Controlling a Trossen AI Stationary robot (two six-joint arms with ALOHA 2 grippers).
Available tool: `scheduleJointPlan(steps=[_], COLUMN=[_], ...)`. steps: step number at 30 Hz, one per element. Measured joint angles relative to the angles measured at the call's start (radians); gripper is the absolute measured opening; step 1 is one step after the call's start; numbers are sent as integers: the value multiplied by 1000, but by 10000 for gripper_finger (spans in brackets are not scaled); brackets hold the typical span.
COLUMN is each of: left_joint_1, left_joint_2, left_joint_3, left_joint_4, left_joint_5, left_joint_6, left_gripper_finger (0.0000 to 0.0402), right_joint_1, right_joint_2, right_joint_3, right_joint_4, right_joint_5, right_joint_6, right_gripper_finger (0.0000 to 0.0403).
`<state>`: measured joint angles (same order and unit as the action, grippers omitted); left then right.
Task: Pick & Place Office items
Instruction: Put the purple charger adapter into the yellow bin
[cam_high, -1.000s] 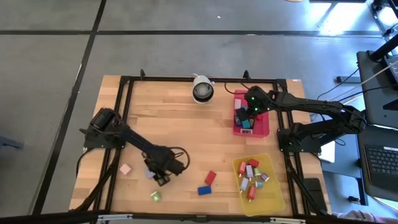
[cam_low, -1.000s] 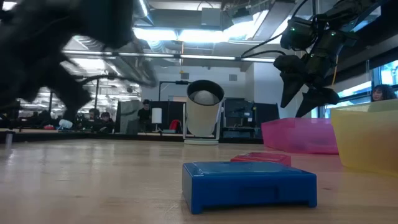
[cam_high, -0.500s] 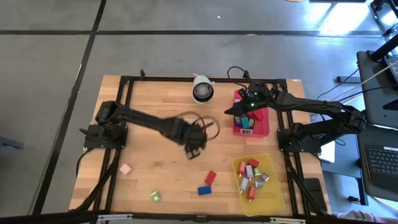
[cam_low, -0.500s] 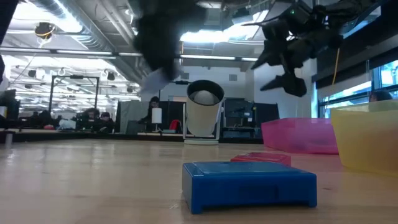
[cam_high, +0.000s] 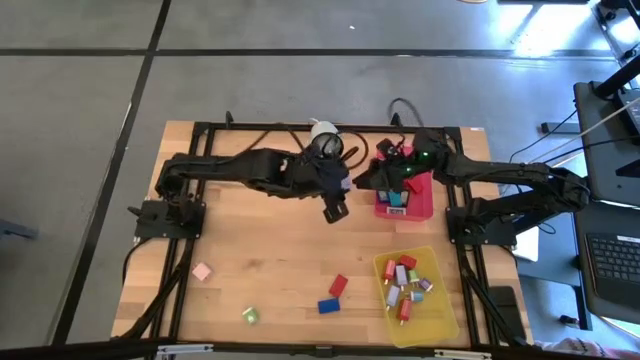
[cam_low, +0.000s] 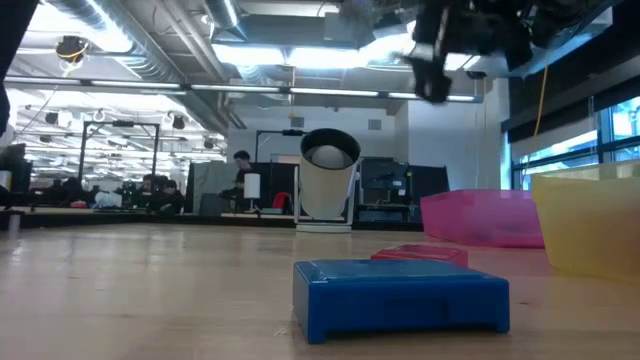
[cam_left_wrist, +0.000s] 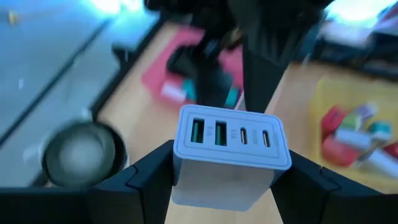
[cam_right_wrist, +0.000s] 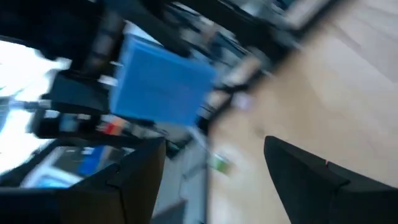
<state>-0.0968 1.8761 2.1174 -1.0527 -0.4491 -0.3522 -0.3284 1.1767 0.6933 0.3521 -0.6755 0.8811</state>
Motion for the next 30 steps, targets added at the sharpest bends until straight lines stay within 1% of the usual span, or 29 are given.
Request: scheduleJointPlan(steps=[5,9,14,20,23,26,30], left_joint_1=[-31,-57,-76,-80,-80,-81,-84], left_joint_2=[-1,-1,-1,-1,-1,-1,-1], left_joint_3=[70,78,78,78,78,78,78], left_joint_4=[69,158,248,242,265,348,461], left_joint_5=[-40,-90,-100,-95,-97,-113,-117], left_joint_6=[99,220,340,404,456,510,607], left_gripper_finger=[218,218,218,223,221,221,221], right_joint_1=[24,33,54,64,64,64,61], right_joint_2=[0,0,0,0,0,0,0], right_joint_3=[0,0,0,0,0,0,0], right_joint_4=[319,450,479,482,486,505,596], right_joint_5=[-6,-6,-5,-4,-3,-12,-39], right_joint_6=[125,190,201,267,267,263,240], right_gripper_finger=[277,277,277,277,277,277,277])
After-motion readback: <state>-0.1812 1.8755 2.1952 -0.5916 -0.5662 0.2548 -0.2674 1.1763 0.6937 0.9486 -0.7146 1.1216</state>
